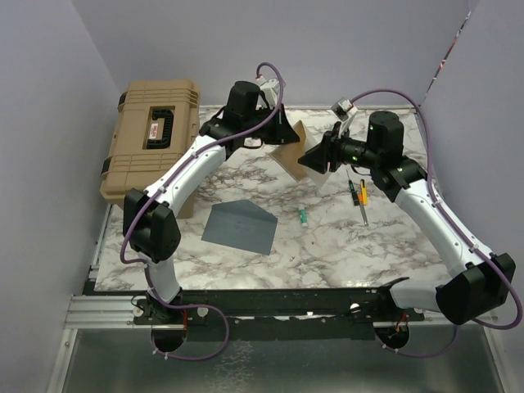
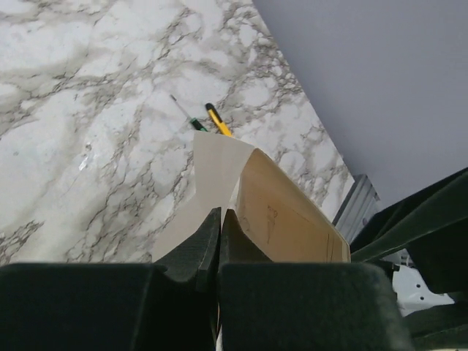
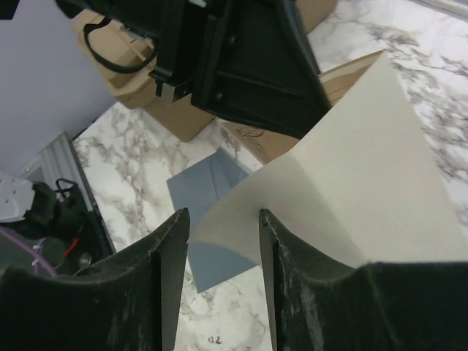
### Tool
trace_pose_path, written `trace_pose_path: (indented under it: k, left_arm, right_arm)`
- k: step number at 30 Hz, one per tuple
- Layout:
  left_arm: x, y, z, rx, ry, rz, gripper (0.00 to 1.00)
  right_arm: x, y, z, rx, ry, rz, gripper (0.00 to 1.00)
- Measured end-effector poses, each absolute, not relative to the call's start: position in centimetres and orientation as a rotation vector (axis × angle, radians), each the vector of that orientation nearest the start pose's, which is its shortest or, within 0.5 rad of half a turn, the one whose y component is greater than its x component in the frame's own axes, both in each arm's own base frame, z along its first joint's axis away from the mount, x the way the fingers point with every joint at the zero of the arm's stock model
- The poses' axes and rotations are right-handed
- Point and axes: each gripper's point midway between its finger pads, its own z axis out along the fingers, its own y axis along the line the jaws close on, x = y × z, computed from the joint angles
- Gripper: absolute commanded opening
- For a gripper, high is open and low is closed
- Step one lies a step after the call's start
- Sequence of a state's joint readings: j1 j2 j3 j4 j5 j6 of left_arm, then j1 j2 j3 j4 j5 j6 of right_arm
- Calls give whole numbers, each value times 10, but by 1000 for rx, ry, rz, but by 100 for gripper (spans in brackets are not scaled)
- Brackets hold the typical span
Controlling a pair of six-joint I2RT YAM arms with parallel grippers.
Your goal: Place the letter into the envelope and seal it
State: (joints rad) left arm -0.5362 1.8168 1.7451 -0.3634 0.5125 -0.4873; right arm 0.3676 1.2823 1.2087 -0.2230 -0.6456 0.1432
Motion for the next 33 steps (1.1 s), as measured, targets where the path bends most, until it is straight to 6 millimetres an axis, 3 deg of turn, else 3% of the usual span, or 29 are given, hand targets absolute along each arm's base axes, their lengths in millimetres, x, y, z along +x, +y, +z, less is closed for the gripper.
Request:
trace_pose_path:
  k: [8, 15, 19, 23, 27, 33]
  left_arm:
    - [376, -357, 312, 591, 1984, -1273, 0]
    - [368, -344, 321, 743, 1897, -1352, 0]
    - [348, -340, 336, 888, 1789, -1400, 0]
    - [316, -334, 361, 1037, 1644, -1455, 0]
    - [291, -327, 375, 1134, 1545, -1496, 0]
    - [276, -324, 375, 1214, 1478, -1548, 0]
  right_arm:
    - [301, 247, 318, -658, 1799, 1067, 73]
    - [286, 236, 374, -604, 1670, 1027, 79]
    - [284, 227, 396, -587, 1616, 967, 82]
    - [288, 225, 388, -627, 1644, 921, 82]
    - [285, 229, 368, -728, 1712, 927, 78]
    - [259, 243, 347, -916, 1754, 1085, 49]
